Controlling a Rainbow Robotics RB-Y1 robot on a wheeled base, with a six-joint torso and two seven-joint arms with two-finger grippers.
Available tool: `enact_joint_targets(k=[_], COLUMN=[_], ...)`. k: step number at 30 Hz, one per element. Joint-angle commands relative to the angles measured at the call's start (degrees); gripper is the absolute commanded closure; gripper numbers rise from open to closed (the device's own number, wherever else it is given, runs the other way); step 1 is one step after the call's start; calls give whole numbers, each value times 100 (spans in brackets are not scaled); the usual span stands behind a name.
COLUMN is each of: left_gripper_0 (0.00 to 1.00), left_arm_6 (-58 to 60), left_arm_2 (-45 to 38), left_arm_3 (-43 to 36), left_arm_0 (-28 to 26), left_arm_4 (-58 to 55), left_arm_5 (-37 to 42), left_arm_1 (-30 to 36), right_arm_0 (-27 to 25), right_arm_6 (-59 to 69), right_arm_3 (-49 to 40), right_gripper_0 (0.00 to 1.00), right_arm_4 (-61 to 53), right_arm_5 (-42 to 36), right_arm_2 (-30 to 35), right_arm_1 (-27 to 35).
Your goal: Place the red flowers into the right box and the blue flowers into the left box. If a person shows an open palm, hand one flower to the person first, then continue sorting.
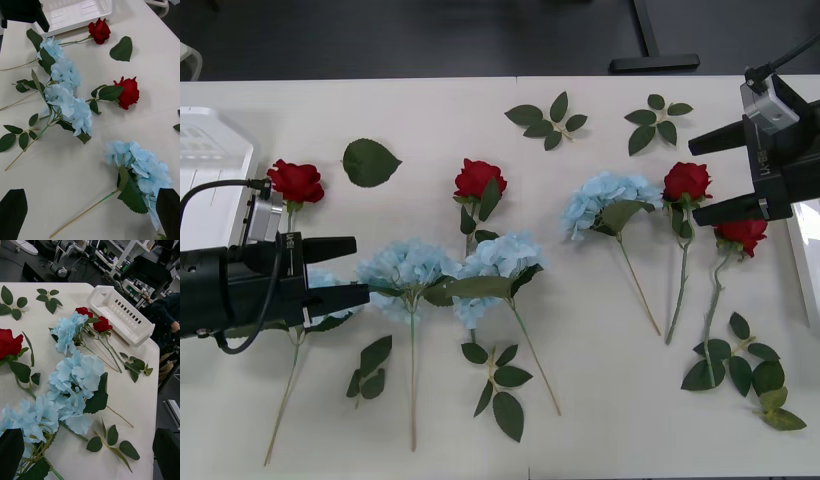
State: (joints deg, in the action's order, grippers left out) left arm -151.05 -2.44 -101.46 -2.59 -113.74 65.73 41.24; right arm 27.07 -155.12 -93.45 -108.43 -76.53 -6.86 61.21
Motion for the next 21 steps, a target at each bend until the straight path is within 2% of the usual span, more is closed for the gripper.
enact_joint_targets(k=[1,8,12,21], left_gripper_0=[0,0,0,0], left_arm_6=[-395,-329,488,2325], left_arm_2=[95,-406,-678,-1004], left_arm_3=[-67,-331,-331,-260], left_arm_0=[-40,197,329,716], left_arm_4=[-394,-394,-148,810], left_arm_5=[63,116,116,10], left_arm_1=[174,991,1211,1536], right_arm_0=[44,229,229,229], right_arm_6=[12,12,12,4781], right_arm_3=[-50,-173,-182,-33], right_gripper_0=[0,0,0,0], right_arm_4=[67,173,612,2502], right_arm_5=[-73,-222,-424,-1057], right_arm_2=[-70,18,124,185], right_arm_1=[13,268,268,180])
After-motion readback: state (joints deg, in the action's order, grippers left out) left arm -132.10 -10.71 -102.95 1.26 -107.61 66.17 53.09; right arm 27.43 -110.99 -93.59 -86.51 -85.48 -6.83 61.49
